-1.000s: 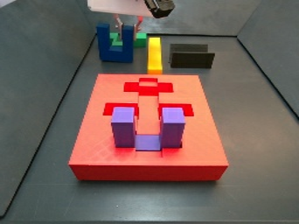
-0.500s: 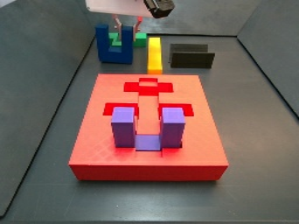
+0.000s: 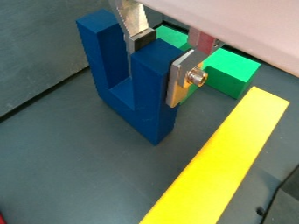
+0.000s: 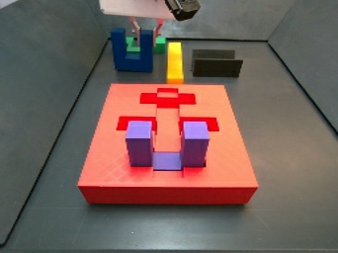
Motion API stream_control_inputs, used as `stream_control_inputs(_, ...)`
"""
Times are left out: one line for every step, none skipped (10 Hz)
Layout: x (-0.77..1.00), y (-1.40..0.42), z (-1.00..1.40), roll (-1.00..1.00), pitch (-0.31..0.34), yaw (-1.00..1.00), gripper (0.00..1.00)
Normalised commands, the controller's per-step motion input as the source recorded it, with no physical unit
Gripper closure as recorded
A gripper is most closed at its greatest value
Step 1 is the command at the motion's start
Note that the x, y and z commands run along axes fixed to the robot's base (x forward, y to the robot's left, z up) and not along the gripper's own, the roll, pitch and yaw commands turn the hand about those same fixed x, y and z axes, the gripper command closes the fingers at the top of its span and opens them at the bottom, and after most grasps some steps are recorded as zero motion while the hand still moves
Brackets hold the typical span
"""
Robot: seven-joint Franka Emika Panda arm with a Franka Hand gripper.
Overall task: Pick up the blue object. Move up. Move to above the board. Insert the blue object.
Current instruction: Pick up the blue object, then move up, then move to above the board.
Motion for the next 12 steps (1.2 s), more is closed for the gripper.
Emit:
stream_control_inputs(0.0,0.0,0.0,0.0,0.0,0.0,1.0)
stream_control_inputs(0.0,0.0,0.0,0.0,0.0,0.0,1.0)
stream_control_inputs(0.0,0.0,0.83,0.0,0.0,0.0,1.0)
stream_control_inputs(-0.02,0.0,0.77,-0.01,0.023,0.02,1.0)
stream_control_inputs(-0.03,-0.01,0.53,-0.01,0.026,0.02,1.0)
stream_control_inputs(0.0,0.0,1.4,0.0,0.0,0.0,1.0)
stream_control_inputs(-0.01,0.0,1.4,0.0,0.036,-0.01,1.0)
stream_control_inputs(-0.03,0.0,1.4,-0.01,0.034,-0.01,1.0)
stream_control_inputs(0.0,0.0,1.4,-0.01,0.014,0.0,1.0)
stream_control_inputs(0.06,0.0,1.4,-0.03,0.067,0.0,1.0)
stream_control_inputs(0.03,0.0,0.74,-0.03,0.089,-0.01,1.0)
stream_control_inputs(0.03,0.0,0.44,-0.04,0.079,0.0,1.0)
